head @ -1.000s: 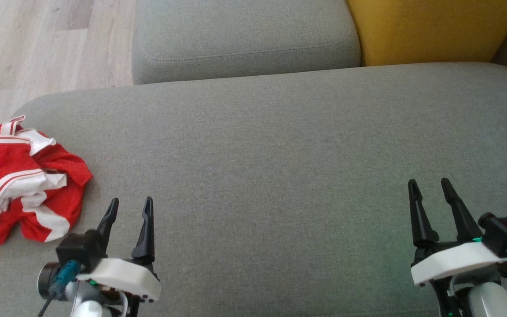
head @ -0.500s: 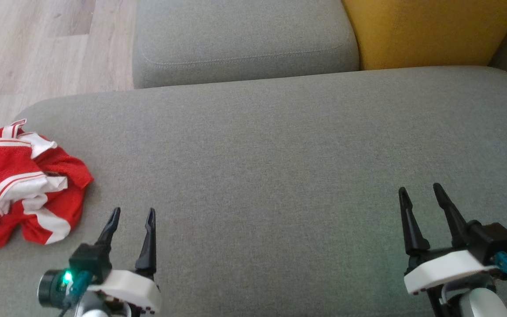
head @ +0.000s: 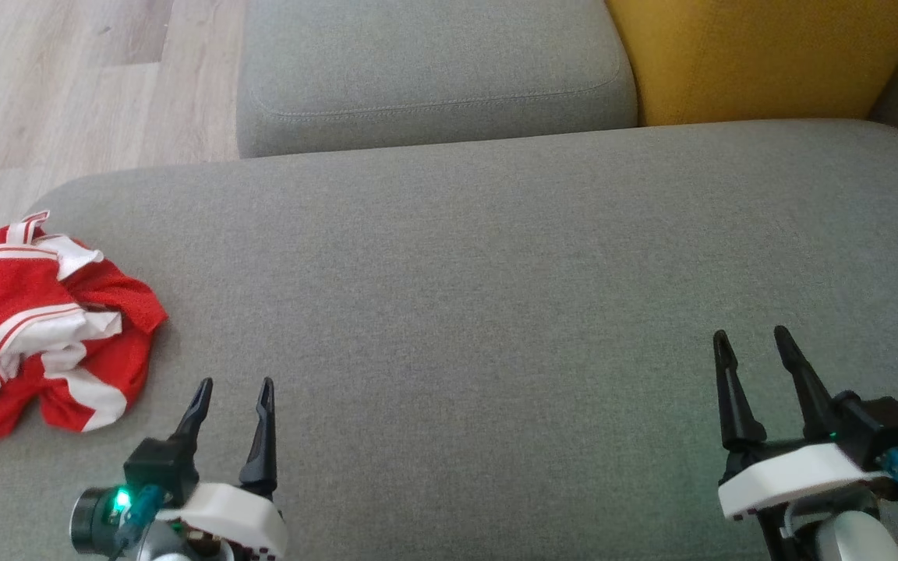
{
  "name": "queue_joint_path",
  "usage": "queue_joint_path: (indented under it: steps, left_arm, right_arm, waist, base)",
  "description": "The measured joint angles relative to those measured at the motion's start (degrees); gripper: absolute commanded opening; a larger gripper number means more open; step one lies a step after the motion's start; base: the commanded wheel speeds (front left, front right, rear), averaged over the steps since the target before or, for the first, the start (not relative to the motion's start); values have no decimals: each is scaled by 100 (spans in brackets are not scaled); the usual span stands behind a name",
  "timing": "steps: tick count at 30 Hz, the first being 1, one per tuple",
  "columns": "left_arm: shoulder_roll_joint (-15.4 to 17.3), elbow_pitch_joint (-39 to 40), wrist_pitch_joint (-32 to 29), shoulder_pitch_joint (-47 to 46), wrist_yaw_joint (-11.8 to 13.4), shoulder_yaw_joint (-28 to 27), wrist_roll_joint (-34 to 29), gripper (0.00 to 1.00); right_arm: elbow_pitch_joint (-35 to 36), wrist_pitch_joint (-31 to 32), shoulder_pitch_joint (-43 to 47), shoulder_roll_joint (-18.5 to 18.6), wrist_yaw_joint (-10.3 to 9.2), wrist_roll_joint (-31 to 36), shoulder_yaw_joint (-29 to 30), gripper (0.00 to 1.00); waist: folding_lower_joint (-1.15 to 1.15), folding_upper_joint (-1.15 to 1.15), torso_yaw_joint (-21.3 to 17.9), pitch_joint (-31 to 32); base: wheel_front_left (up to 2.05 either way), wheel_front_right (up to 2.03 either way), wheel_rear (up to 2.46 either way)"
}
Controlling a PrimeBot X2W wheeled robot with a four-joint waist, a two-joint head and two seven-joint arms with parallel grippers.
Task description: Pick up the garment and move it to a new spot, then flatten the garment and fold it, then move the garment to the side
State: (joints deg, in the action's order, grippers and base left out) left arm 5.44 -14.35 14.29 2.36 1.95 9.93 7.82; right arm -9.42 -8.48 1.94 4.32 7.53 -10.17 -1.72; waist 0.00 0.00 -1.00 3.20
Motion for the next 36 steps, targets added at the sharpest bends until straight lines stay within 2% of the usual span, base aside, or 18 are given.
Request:
queue_joint_path:
  steps: [23, 29, 36]
  left_arm:
    - [-22, -29, 0, -2, -1, -88, -49, 100]
    - [-32, -36, 0, -16, 3, -122, -62, 100]
    - [-19, -22, 0, -46, 3, -167, -68, 100]
  right_arm:
    - [-35, 53, 1, -3, 0, 41, 55, 100]
    - [26, 132, 7, -5, 0, 185, 80, 100]
    - [225, 213, 84, -21, 0, 298, 43, 100]
  waist:
    - [0, 0, 65, -56]
    - [0, 0, 362, -63]
    - [0, 0, 953, -68]
  base:
    - [0, 0, 0]
    - [0, 0, 0]
    - [0, 0, 0]
